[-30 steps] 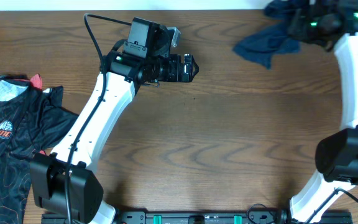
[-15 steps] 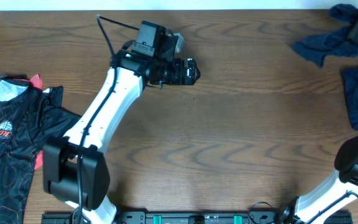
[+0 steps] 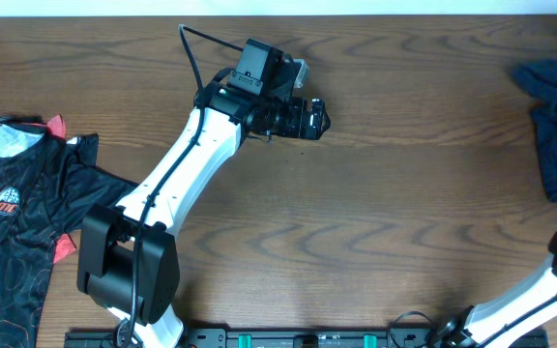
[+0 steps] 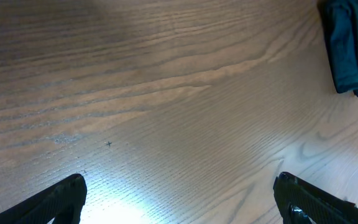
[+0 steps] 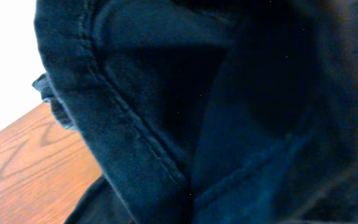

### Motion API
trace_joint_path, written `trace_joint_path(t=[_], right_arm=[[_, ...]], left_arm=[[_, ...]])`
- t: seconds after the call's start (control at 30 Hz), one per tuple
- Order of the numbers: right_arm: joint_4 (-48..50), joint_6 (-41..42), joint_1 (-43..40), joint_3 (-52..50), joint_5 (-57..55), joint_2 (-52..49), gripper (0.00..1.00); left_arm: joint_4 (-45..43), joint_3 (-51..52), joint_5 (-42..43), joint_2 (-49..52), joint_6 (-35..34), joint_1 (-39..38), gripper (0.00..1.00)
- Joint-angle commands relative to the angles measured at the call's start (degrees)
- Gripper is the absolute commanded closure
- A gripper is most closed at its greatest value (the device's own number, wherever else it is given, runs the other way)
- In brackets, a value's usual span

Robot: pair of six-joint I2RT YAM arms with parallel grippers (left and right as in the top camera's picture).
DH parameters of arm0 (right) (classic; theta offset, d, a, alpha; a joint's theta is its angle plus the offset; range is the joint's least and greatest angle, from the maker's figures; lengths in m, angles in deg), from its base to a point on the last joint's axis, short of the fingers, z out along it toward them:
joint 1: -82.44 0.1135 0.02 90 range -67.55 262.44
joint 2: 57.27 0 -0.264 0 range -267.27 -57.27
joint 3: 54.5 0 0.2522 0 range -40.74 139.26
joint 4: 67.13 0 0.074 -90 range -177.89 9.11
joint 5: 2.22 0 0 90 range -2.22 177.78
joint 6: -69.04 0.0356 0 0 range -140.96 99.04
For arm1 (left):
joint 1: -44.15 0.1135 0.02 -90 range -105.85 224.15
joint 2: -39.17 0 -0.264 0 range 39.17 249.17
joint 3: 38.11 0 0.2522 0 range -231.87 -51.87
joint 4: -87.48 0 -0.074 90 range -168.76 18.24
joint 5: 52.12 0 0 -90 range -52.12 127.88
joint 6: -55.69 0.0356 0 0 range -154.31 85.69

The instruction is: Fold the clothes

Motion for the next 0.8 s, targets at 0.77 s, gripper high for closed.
trace_joint_path(t=[0.77], right_arm=[[3.02, -4.72, -8.98, 1.53, 6.78, -5.22, 0.99]], left_arm=[[-1.73, 0.83, 0.22, 0.15, 0.94, -1.75, 0.02]])
